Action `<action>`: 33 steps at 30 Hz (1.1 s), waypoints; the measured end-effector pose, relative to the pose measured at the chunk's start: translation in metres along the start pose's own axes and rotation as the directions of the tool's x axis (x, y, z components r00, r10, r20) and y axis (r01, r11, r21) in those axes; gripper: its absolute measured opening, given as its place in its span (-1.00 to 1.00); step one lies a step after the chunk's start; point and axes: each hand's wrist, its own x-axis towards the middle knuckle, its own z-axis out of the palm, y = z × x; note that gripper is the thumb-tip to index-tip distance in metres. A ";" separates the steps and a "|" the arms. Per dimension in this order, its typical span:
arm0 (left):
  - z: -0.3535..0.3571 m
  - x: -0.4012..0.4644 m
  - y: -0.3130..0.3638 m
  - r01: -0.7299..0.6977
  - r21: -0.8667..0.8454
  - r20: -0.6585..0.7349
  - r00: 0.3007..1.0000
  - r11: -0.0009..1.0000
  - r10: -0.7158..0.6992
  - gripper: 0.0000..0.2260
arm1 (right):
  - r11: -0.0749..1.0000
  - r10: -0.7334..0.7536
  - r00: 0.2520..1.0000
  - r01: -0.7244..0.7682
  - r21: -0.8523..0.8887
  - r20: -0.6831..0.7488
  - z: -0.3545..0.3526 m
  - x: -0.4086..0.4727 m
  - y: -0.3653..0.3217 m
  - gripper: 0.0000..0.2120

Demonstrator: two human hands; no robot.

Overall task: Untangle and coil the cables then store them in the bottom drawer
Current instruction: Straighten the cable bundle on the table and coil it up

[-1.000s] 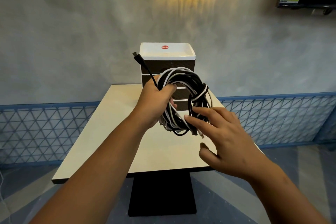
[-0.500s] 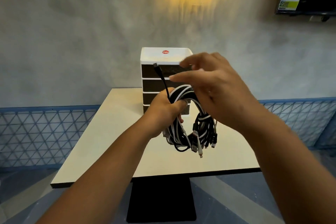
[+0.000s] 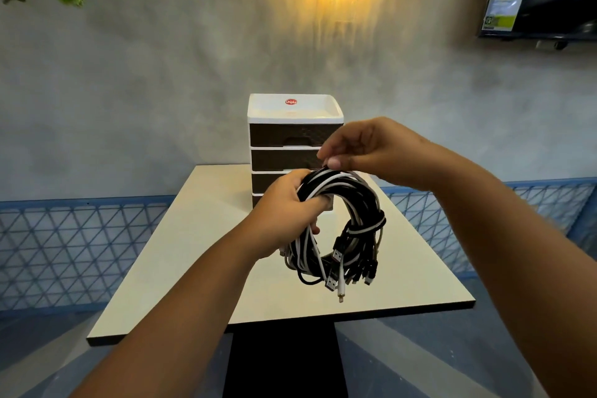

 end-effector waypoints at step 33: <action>0.007 -0.006 -0.005 0.041 0.234 -0.020 0.999 0.971 -0.038 -0.95 | 0.956 -0.061 0.998 0.056 -0.288 -0.006 0.006 -0.009 0.030 -0.85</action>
